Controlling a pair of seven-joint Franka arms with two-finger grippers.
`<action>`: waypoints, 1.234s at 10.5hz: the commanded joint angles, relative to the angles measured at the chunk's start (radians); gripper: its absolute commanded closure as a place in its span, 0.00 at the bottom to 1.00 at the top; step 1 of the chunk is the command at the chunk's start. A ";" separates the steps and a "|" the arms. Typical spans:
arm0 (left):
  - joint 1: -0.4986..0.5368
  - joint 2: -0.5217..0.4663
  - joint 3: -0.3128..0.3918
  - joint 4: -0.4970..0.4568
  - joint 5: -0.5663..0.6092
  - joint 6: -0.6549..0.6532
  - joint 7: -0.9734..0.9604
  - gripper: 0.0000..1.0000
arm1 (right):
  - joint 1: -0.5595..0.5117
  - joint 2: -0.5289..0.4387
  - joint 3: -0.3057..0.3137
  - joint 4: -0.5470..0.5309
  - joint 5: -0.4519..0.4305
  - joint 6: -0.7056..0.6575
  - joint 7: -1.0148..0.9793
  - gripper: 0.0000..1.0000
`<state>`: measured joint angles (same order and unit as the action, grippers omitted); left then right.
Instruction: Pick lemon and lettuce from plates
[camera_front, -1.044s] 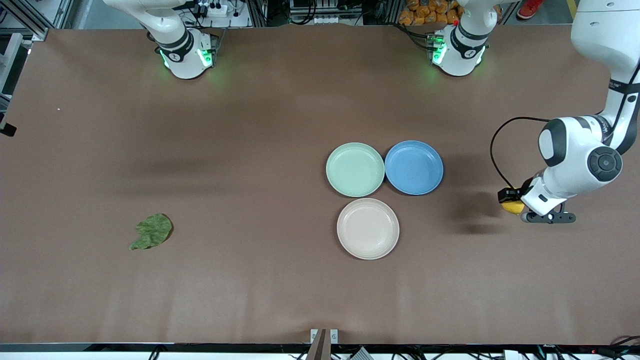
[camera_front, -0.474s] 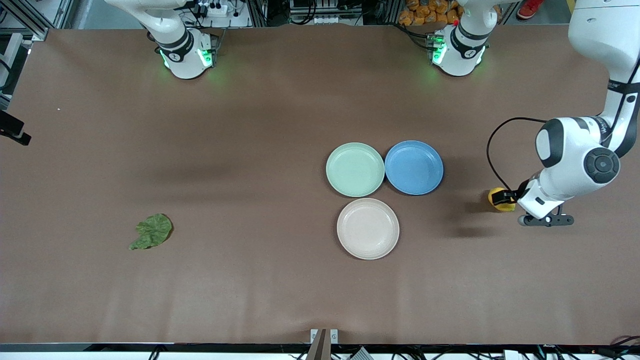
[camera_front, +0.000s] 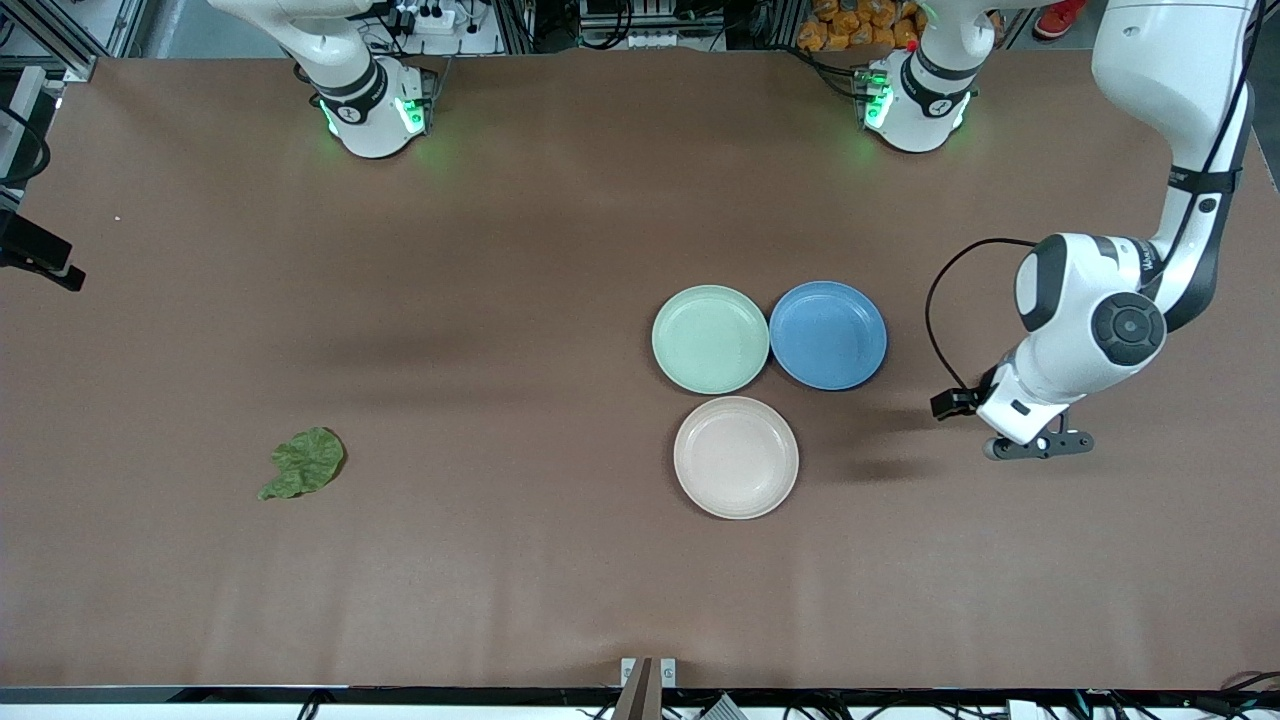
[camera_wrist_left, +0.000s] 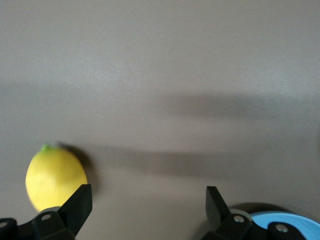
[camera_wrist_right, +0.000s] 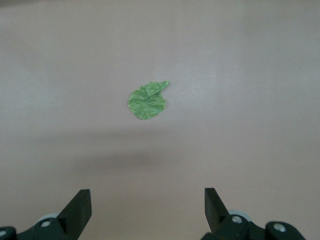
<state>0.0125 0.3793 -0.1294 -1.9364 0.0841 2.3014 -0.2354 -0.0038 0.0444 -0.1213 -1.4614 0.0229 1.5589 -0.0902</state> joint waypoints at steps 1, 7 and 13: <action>0.012 -0.153 -0.010 -0.142 -0.013 -0.011 -0.030 0.00 | 0.007 -0.026 0.005 -0.008 0.018 -0.011 -0.003 0.00; 0.020 -0.375 -0.007 -0.317 -0.159 -0.008 -0.010 0.00 | 0.007 -0.054 0.008 -0.010 0.018 -0.060 -0.020 0.00; 0.038 -0.373 0.002 0.000 -0.155 -0.177 -0.022 0.00 | 0.007 -0.052 0.043 -0.051 0.018 -0.046 -0.019 0.00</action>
<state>0.0438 0.0068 -0.1288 -2.0449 -0.0501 2.2347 -0.2528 0.0051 0.0087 -0.0826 -1.4747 0.0286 1.5060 -0.1031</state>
